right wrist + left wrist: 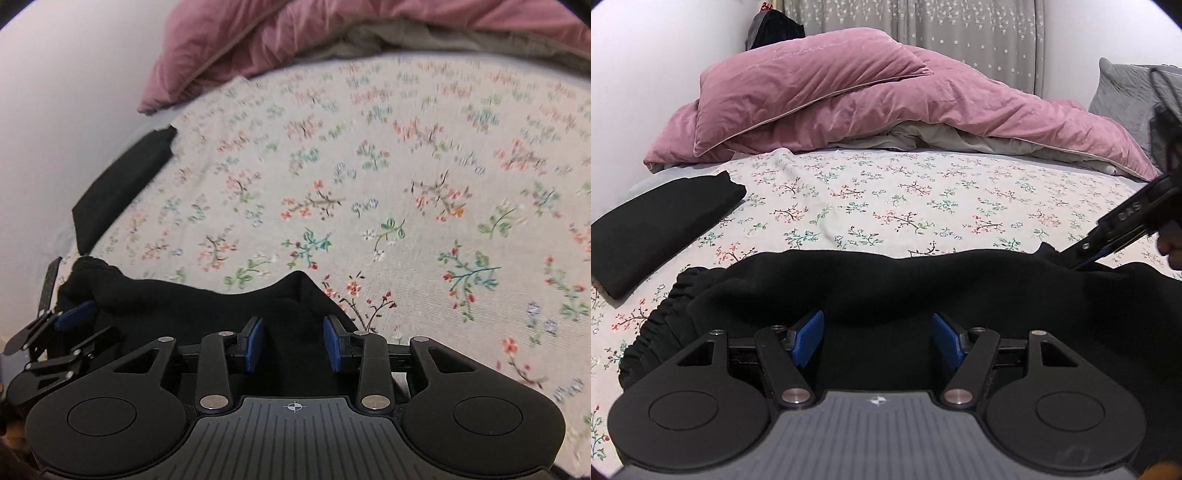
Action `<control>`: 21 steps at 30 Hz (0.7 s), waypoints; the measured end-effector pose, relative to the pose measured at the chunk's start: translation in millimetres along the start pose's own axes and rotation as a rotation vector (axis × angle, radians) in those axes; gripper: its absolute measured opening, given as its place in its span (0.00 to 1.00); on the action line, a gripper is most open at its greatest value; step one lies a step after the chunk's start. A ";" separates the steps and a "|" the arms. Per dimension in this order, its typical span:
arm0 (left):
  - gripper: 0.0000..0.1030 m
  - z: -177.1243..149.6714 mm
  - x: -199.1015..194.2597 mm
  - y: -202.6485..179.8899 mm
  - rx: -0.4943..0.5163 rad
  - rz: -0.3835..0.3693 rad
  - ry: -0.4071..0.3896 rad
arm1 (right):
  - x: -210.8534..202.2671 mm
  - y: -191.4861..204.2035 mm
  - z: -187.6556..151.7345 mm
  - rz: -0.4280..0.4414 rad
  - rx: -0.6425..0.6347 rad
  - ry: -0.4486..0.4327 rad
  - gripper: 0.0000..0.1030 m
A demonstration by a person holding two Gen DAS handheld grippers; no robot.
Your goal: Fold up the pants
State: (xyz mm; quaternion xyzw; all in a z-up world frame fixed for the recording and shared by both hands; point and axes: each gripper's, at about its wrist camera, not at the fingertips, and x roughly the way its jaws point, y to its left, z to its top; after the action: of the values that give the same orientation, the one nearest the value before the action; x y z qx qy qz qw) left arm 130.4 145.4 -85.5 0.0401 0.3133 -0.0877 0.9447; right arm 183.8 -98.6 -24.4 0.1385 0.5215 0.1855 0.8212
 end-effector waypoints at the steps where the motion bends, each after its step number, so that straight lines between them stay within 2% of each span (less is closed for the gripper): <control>1: 0.80 -0.5 0.1 0.7 0.000 -0.002 -0.001 | 4.8 -3.3 1.9 0.012 0.009 0.014 0.33; 5: 0.81 -1.2 1.6 1.6 -0.007 -0.007 -0.005 | 12.7 -14.9 7.1 0.084 0.074 0.016 0.31; 7: 0.81 -1.7 2.1 0.8 -0.012 -0.007 -0.006 | 13.8 -16.1 9.2 0.099 0.092 0.013 0.15; 9: 0.81 -1.7 1.8 0.9 -0.012 -0.007 -0.008 | 10.7 -12.3 11.6 0.124 0.089 0.000 0.09; 12: 0.81 -2.2 2.7 0.8 -0.010 -0.005 -0.005 | 0.5 -1.9 21.2 0.124 0.046 -0.053 0.08; 14: 0.81 -2.8 5.5 -0.1 -0.003 0.000 0.009 | -1.3 2.1 30.5 0.097 0.014 -0.068 0.07; 16: 0.82 -3.5 9.6 -2.1 0.003 0.001 0.037 | 8.2 2.0 37.8 0.048 -0.007 -0.047 0.07; 19: 0.82 -4.8 15.2 -6.1 0.035 0.009 0.067 | 29.4 3.9 36.6 -0.020 -0.055 0.001 0.07; 21: 0.82 -2.3 12.4 -5.8 0.038 0.006 0.069 | 35.0 6.3 32.3 -0.041 -0.066 0.002 0.11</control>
State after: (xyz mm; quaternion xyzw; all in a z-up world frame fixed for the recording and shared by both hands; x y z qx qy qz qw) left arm 137.8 138.3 -94.9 0.0620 0.3439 -0.0893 0.9327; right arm 225.6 -78.3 -36.4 0.1004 0.5186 0.1859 0.8285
